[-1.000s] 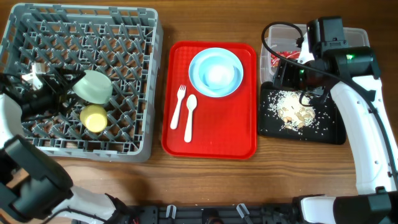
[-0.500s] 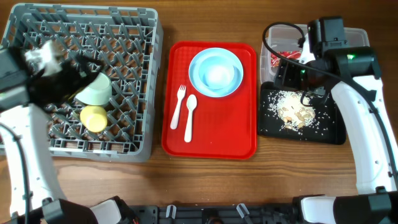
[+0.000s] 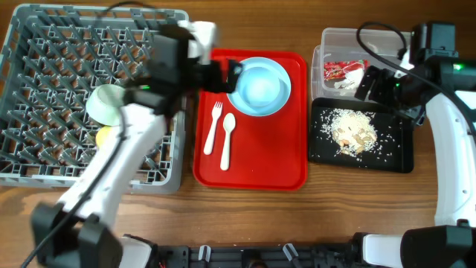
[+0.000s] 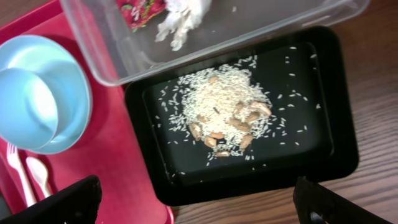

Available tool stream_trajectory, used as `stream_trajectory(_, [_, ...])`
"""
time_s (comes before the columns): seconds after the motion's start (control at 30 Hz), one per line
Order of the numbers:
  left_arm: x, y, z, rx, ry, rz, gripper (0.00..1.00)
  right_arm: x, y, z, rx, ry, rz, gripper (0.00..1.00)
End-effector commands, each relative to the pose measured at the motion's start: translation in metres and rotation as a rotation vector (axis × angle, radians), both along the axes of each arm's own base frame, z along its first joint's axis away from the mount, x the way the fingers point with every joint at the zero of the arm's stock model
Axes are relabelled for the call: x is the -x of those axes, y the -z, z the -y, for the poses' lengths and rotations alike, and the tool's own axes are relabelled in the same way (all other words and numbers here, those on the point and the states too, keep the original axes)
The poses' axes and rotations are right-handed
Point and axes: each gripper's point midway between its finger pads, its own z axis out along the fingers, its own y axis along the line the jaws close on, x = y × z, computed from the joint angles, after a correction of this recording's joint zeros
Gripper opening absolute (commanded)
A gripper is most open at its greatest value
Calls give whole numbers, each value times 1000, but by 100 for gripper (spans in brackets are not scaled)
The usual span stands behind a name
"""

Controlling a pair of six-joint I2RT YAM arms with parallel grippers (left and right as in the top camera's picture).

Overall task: Sort waste into correct bins and load items into the dishwasher rack
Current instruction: 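Reach the left gripper to the blue bowl and grasp its rim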

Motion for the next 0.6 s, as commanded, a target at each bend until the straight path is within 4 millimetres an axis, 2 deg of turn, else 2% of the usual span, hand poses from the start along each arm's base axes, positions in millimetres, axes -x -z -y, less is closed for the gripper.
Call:
stream_trajectory(0.0, [-2,33,49,-74,102,39,100,4,-8,5,17,12,17,100])
stream_trajectory(0.1, [-6,56,81,-70,157,55,100,5,-7,5,16,11,13,100])
stream_trajectory(0.2, [-8,79,99,-108,206,77,100,5,-7,5,17,8,12,100])
stream_trajectory(0.4, [-10,133,102,-189,191,14,99,5,-7,5,19,4,12,100])
stream_trajectory(0.5, [-8,156,101,-213,195,-30,92,5,-7,5,21,-6,12,100])
stream_trajectory(0.57, [-6,164,100,-223,197,-48,85,5,-7,5,22,-11,10,100])
